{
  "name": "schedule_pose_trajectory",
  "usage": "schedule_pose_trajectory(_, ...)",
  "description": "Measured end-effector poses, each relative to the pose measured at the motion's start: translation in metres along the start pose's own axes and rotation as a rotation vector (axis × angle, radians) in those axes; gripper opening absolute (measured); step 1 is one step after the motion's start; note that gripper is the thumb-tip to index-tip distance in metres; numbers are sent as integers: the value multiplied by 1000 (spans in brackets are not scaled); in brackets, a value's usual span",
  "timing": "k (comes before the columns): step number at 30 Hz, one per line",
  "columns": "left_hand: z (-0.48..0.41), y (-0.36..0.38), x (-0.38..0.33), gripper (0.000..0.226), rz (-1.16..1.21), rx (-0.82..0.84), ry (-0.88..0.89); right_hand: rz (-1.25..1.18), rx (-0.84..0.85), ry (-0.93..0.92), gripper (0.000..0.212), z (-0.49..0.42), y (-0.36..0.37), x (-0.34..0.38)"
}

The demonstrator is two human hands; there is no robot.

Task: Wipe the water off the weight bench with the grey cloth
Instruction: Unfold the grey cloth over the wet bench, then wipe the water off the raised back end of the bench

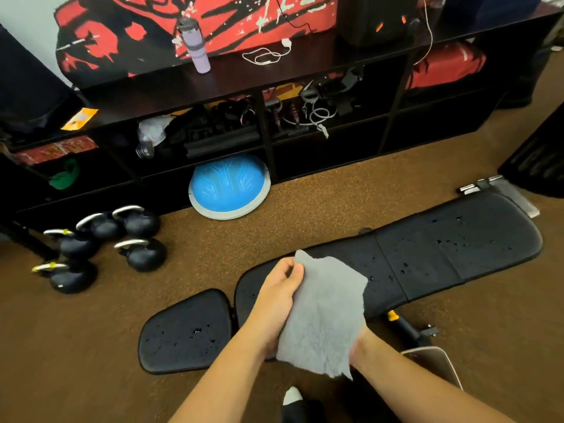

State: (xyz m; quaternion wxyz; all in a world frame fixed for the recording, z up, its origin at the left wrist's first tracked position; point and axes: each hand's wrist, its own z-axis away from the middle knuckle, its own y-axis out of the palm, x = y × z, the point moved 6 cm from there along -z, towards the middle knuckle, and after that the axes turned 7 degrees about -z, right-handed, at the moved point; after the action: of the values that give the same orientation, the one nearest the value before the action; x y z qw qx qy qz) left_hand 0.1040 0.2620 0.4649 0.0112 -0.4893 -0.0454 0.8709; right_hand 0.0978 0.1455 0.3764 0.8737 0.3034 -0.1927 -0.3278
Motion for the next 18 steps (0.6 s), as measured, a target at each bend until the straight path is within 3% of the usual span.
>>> schedule_pose_trajectory(3,-20,23,2,18,-158,-15,44,-32,132,91,60,-1,-7,30)
schedule_pose_trajectory(9,-80,103,4,14,-426,-38,101,-163,229,38,110,16,-47,121)
schedule_pose_trajectory(12,-111,139,7,14,-478,-62,100,-66,168,3,130,17,-71,159)
schedule_pose_trajectory(13,-121,151,9,14,-496,-59,101,-9,167,-7,123,18,-75,172)
schedule_pose_trajectory(16,-153,190,13,11,-548,-22,104,213,-20,-89,66,1,-112,218)
schedule_pose_trajectory(18,-173,212,16,10,-575,4,101,323,-107,-143,46,-8,-127,248)
